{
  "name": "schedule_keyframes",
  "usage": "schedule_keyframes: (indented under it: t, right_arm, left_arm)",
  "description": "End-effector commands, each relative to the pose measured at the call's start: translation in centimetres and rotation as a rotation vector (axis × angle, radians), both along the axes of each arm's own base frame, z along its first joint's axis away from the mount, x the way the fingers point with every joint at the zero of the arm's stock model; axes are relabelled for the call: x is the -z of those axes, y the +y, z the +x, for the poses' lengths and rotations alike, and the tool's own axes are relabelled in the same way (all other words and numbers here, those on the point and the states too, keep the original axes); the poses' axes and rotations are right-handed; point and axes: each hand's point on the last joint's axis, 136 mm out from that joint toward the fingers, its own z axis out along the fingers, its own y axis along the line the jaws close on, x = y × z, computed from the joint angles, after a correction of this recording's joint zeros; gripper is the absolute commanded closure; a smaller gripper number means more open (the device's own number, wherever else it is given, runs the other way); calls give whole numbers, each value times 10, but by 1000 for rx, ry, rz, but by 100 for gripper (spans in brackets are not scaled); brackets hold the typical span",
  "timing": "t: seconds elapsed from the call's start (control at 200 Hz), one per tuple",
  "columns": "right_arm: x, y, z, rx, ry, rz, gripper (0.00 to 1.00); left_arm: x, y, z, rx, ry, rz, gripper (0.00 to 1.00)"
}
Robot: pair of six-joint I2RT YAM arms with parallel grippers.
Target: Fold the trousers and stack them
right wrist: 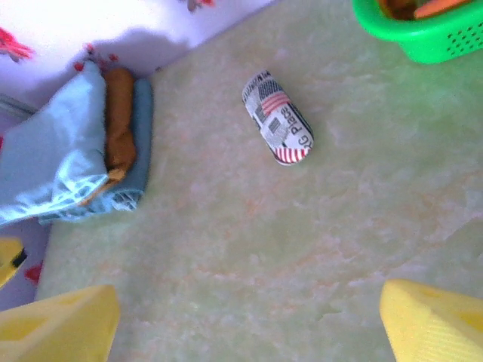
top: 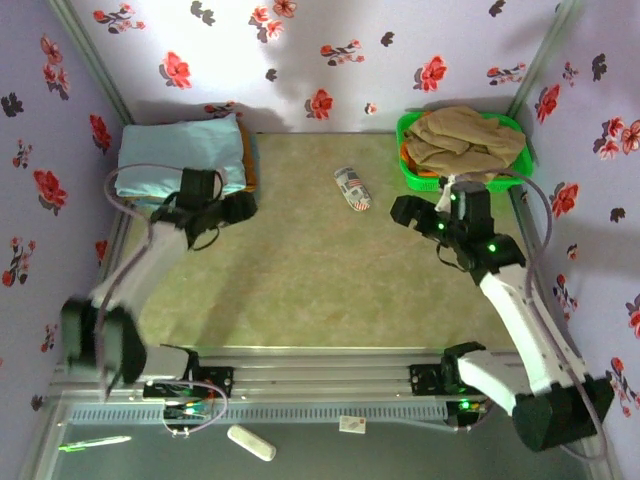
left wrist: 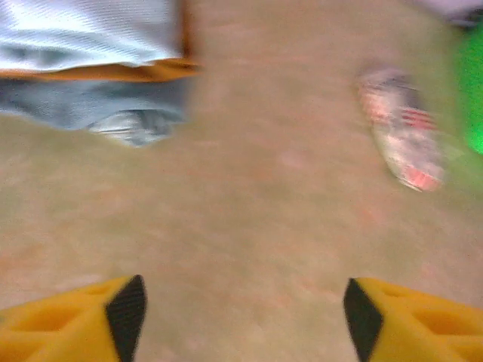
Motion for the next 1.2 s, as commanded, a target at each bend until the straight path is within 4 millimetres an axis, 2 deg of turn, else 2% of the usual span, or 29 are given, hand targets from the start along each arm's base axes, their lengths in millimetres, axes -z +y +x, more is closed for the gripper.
schedule_keyframes:
  t: [0.0, 0.04, 0.085, 0.155, 0.19, 0.28, 0.355, 0.395, 0.43, 0.48, 0.535, 0.6, 0.61, 0.655, 0.78, 0.875, 0.975, 1.04, 1.11, 1.195]
  right_arm:
    - [-45, -11, -19, 37, -175, -72, 1]
    - [-49, -19, -20, 110, -215, -85, 1]
    - [-48, -30, -19, 198, -265, -106, 1]
    - [-41, -42, -13, 249, -366, -222, 1]
    - [-36, -58, -11, 335, -380, -266, 1]
    - [-22, -95, -16, 554, -366, -291, 1]
    - [-5, -109, -20, 649, -357, -271, 1]
    - [-2, -111, -16, 666, -399, -264, 1]
    - [-2, -104, -11, 612, -456, -306, 1]
    - [2, -95, -6, 521, -526, -400, 1]
    - [11, -88, -3, 419, -584, -583, 1]
    - [26, -83, 1, 310, -613, -770, 1]
    - [29, -83, 2, 301, -615, -792, 1]
    - [39, -86, 4, 297, -616, -841, 1]
    - [69, -87, 16, 225, -574, -845, 1]
    - [99, -90, 24, 192, -510, -849, 1]
    - [123, -106, 32, 288, -473, -782, 1]
    - [138, -115, 39, 332, -451, -761, 1]
    - [134, -115, 44, 356, -507, -756, 1]
    - [133, -128, 49, 457, -466, -717, 1]
  left_arm:
    - [-48, 11, -43, -11, -210, 37, 0]
    - [-63, 18, -55, -44, -292, 44, 0]
    - [-70, 34, -64, -134, -353, 62, 0]
    - [-59, 55, -69, -247, -418, 85, 0]
    - [-51, 63, -69, -274, -450, 110, 0]
    - [-34, 80, -73, -326, -433, 211, 0]
    - [-20, 96, -72, -372, -397, 332, 0]
    - [-17, 92, -67, -324, -422, 394, 0]
    - [-14, 86, -63, -269, -457, 433, 0]
    - [-10, 83, -57, -241, -524, 480, 0]
    - [-6, 83, -53, -230, -602, 524, 0]
    - [-2, 88, -47, -256, -673, 578, 0]
    - [8, 91, -48, -259, -661, 591, 0]
    - [17, 98, -44, -294, -660, 597, 0]
    - [38, 117, -28, -352, -614, 650, 0]
    - [50, 137, -21, -430, -600, 617, 0]
    - [76, 160, -13, -499, -550, 529, 0]
    - [75, 162, -9, -500, -546, 536, 0]
    - [78, 162, -4, -462, -531, 515, 0]
    - [78, 161, 2, -426, -549, 537, 0]
